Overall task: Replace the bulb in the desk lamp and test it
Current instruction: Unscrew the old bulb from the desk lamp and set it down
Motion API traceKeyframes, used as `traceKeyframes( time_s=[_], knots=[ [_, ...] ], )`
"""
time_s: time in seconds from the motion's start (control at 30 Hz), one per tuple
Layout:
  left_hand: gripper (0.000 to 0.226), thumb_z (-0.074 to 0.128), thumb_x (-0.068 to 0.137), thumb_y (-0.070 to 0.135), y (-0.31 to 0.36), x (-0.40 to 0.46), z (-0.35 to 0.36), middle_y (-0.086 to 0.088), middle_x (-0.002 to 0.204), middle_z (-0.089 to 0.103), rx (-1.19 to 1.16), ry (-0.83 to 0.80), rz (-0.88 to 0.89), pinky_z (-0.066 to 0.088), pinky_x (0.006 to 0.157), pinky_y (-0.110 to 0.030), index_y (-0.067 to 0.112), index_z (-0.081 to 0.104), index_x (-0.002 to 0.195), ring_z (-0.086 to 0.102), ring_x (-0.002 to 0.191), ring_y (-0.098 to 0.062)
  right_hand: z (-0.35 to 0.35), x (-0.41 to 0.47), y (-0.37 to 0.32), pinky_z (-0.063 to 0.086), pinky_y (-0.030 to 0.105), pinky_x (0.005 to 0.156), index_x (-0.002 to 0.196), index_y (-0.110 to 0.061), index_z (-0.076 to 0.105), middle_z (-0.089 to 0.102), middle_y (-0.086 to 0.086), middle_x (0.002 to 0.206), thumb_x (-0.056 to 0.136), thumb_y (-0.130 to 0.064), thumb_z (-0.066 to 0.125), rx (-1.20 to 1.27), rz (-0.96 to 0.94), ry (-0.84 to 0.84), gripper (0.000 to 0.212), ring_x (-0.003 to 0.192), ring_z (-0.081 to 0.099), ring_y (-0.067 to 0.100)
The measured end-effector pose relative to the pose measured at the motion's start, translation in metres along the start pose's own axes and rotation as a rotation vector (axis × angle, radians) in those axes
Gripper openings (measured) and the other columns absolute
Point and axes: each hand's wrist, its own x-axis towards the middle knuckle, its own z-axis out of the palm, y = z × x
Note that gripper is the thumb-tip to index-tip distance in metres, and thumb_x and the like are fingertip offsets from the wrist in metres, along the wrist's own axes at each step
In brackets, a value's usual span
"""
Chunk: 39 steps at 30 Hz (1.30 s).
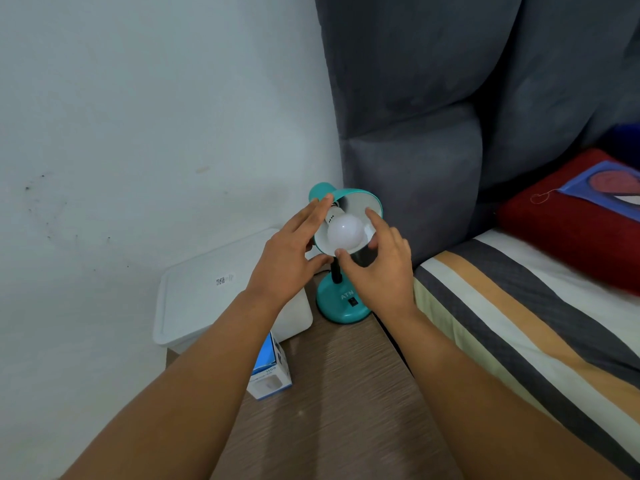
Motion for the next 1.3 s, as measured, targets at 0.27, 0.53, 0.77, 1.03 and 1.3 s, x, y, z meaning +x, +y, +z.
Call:
traceKeyframes(
  time_s=[0.27, 0.53, 0.77, 1.03, 1.3],
  knots=[
    [0.097, 0.080, 0.084, 0.025, 0.001, 0.001, -0.001, 0.000, 0.157, 0.041, -0.001, 0.002, -0.011, 0.054, 0.100, -0.039, 0.046, 0.018, 0.156, 0.059, 0.124, -0.019, 0.003, 0.012, -0.006, 0.052, 0.031, 0.074, 0.116, -0.022, 0.072, 0.058, -0.001, 0.098, 0.078, -0.067, 0.069, 0.062, 0.167, -0.032, 0.059, 0.093, 0.060, 0.019],
    [0.102, 0.080, 0.083, 0.026, -0.001, -0.001, -0.001, 0.002, 0.157, 0.040, 0.004, 0.004, -0.002, 0.055, 0.099, -0.037, 0.056, 0.012, 0.152, 0.059, 0.122, -0.017, 0.000, 0.010, -0.006, 0.052, 0.038, 0.088, 0.137, -0.026, 0.058, 0.055, -0.005, 0.110, 0.073, -0.052, 0.083, 0.057, 0.079, 0.009, 0.073, 0.105, 0.055, 0.019],
    [0.097, 0.080, 0.084, 0.025, 0.001, 0.000, 0.001, 0.003, 0.158, 0.040, 0.013, 0.007, 0.000, 0.054, 0.099, -0.036, 0.047, 0.017, 0.155, 0.058, 0.123, -0.015, 0.006, 0.006, -0.005, 0.055, 0.041, 0.084, 0.127, -0.023, 0.064, 0.057, -0.004, 0.103, 0.072, -0.073, 0.067, 0.090, 0.237, -0.040, 0.075, 0.102, 0.059, 0.021],
    [0.099, 0.079, 0.084, 0.028, 0.001, 0.000, 0.000, 0.000, 0.158, 0.039, 0.024, 0.008, 0.013, 0.052, 0.103, -0.031, 0.052, 0.012, 0.154, 0.056, 0.128, -0.018, 0.000, 0.006, -0.006, 0.052, 0.045, 0.085, 0.140, -0.024, 0.057, 0.059, 0.002, 0.105, 0.076, -0.043, 0.083, -0.106, -0.069, 0.091, 0.071, 0.100, 0.055, 0.022],
    [0.104, 0.081, 0.083, 0.022, 0.001, 0.001, 0.000, 0.002, 0.158, 0.039, 0.019, 0.011, 0.014, 0.053, 0.101, -0.033, 0.053, 0.010, 0.154, 0.055, 0.127, -0.015, -0.002, 0.008, 0.001, 0.055, 0.048, 0.071, 0.140, -0.029, 0.057, 0.054, 0.003, 0.097, 0.075, -0.012, 0.083, -0.251, -0.246, 0.104, 0.072, 0.086, 0.051, 0.022]
  ],
)
